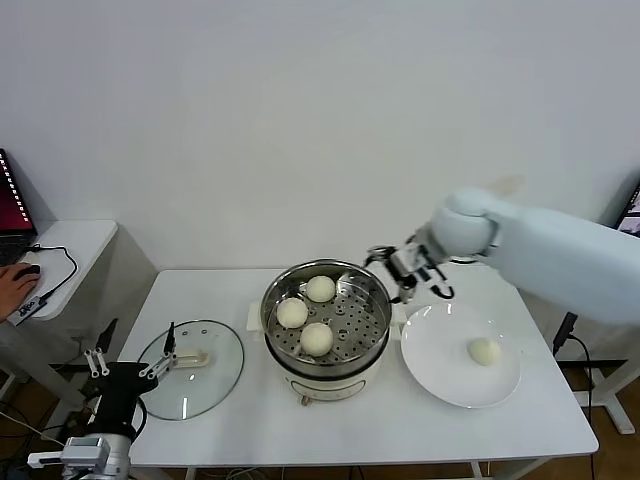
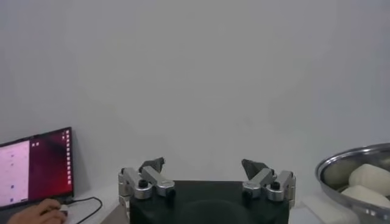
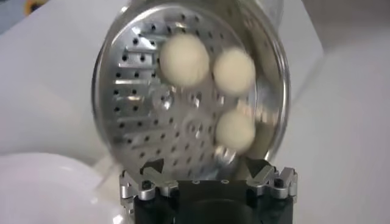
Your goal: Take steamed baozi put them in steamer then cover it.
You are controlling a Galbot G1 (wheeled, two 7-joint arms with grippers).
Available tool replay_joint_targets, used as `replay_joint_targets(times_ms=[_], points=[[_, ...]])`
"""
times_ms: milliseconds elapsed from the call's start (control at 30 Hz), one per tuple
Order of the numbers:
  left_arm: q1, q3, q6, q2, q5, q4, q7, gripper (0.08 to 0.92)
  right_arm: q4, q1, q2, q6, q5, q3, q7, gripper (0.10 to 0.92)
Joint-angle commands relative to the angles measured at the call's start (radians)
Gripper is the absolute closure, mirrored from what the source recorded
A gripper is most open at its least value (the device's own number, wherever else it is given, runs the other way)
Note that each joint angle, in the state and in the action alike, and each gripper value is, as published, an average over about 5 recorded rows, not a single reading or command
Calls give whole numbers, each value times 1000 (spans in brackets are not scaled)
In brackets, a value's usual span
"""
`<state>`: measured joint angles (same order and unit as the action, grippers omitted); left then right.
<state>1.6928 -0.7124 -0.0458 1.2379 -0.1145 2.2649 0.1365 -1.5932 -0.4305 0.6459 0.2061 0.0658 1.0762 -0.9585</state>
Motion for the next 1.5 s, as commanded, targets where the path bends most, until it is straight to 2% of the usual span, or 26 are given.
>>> replay_joint_targets(times_ms=[33,267,567,1133,1500], points=[[-4,15,-1,-10,1,-5,-1,177,2,144,-252,158,13,-102,-7,203],[-12,32,-1,-16,4,-14,-1,177,62,314,-288,100,-119,-167,-30,203],[-7,33,-4,-17,10,-21,-1,177,170,551,-228,84,-212,-315,-19,203],[1,13,-5,-15,7,-22,-1,177,369,665,-58,65,-265,-444,35,203],[-4,10,-5,-13,6,-30,-1,177,417,655,20,72,-271,-448,50,225]])
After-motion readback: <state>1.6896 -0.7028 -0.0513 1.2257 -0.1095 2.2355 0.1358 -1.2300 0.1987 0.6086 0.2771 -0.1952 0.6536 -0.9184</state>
